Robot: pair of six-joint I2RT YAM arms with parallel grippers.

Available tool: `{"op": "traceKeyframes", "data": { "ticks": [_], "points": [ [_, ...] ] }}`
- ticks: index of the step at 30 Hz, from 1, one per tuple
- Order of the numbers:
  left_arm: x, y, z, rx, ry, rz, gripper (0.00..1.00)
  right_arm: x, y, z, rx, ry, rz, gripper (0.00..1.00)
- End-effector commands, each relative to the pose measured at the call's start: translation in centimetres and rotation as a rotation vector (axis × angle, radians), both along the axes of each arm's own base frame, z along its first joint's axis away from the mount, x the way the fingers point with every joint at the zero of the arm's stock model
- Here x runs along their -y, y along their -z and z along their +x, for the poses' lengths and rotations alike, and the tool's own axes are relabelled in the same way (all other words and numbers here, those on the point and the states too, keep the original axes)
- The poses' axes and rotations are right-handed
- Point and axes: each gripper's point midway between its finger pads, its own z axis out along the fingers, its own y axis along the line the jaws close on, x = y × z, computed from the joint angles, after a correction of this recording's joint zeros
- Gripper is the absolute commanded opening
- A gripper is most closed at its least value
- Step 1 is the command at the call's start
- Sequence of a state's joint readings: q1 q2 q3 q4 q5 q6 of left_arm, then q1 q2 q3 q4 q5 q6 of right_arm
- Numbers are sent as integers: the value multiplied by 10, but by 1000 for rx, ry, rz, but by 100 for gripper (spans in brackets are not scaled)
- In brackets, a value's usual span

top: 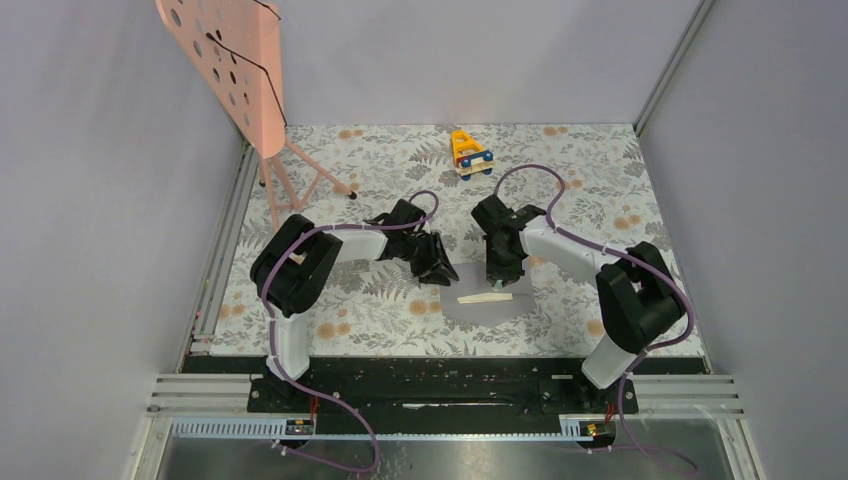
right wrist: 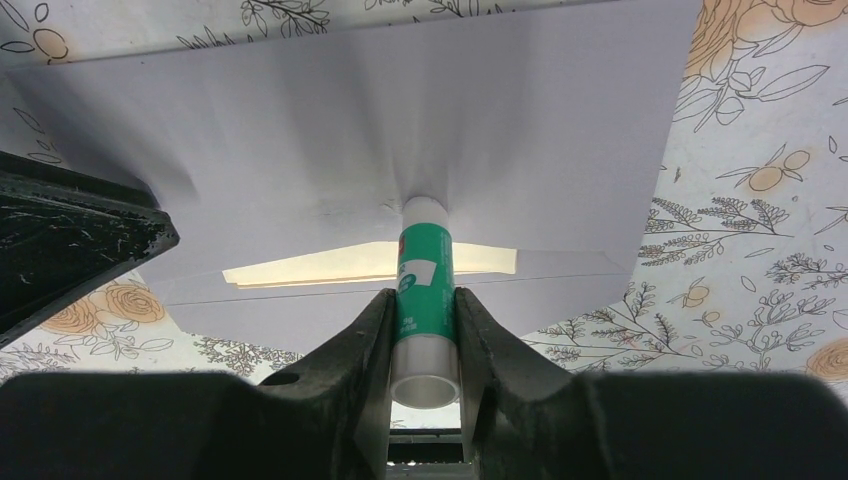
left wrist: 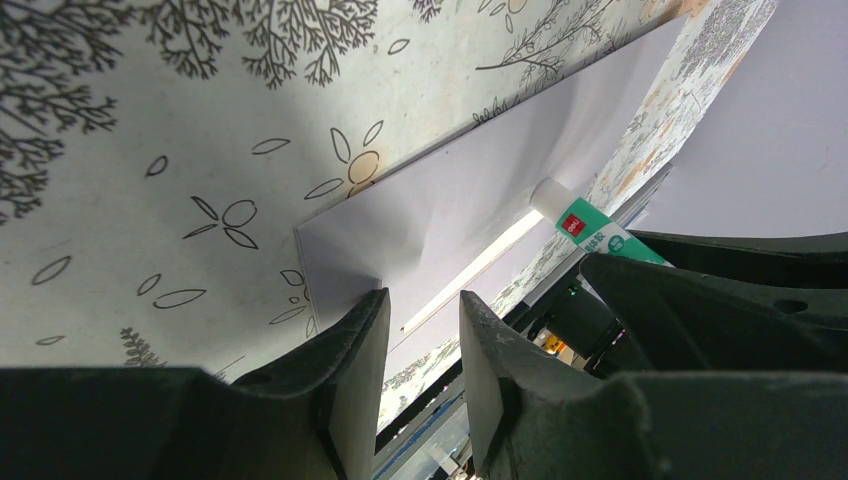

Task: Place the letter into the envelope and seal it
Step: Paint the envelope at the center of the board.

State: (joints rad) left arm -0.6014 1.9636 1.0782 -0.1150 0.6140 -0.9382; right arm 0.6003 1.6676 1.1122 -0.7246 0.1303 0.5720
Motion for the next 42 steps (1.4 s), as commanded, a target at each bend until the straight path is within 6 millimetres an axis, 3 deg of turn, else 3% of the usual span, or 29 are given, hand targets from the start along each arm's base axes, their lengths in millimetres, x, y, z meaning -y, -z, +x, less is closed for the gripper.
{"op": "traceKeyframes", "data": {
  "ticks": [1,10,14,19,27,31,35,39,42],
  "points": [
    [-21,33,-14,-49,-2,133,34,10,9,-11,-53,-20,-50,0],
    [-22,32,-14,-46,-8,135,34,-48,-2,-6,-36,-133,-18,0],
    [-23,32,-14,-44,-9,136,34,-55,-3,-7,-31,-149,-18,0],
    [-22,33,-14,-51,-5,134,34,-31,3,-14,-34,-127,-69,0],
    [-22,33,-15,-49,-3,131,34,30,15,-23,-53,-10,-124,0],
    [-22,32,-14,-46,-3,129,34,41,12,-24,-49,8,-140,0],
    [-22,31,-15,-46,-3,125,34,21,-16,-10,11,-2,-43,0],
    [-22,24,-15,-30,-1,116,34,6,-71,27,150,-14,22,0],
    [-23,17,-14,-12,-3,113,34,-4,-85,55,172,-6,77,0]
  ]
}}
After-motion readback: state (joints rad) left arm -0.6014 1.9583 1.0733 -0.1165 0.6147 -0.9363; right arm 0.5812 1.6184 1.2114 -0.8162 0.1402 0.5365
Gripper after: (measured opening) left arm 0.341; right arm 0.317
